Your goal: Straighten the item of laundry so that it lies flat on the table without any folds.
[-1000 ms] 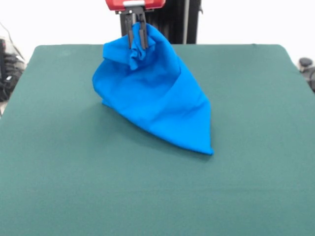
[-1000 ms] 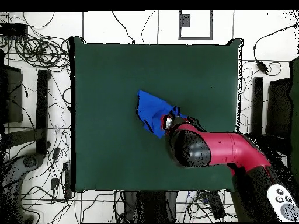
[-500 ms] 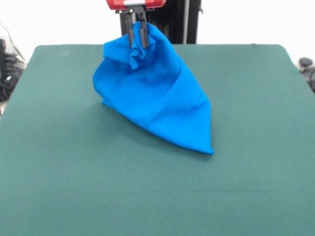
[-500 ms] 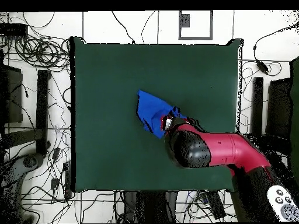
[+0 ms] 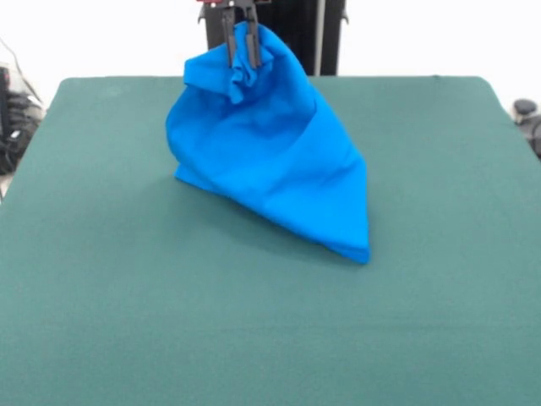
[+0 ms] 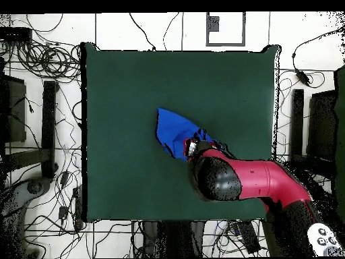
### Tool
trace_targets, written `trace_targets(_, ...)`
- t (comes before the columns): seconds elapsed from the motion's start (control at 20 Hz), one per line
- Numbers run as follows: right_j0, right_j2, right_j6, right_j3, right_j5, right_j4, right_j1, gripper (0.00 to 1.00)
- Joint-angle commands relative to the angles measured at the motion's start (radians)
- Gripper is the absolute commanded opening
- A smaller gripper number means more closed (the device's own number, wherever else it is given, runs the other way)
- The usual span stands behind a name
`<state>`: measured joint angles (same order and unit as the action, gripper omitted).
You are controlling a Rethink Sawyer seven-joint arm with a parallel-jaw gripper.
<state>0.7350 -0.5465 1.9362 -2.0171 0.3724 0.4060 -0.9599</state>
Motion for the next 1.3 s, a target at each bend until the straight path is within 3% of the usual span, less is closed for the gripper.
trace_targets(0.05, -0.014, -0.057, 0.045, -0.156, 0.039, -0.060, -0.043, 0.00)
trace_targets(1.3, -0.145, 0.073, 0.150, -0.133, -0.114, -0.014, 0.054, 0.00)
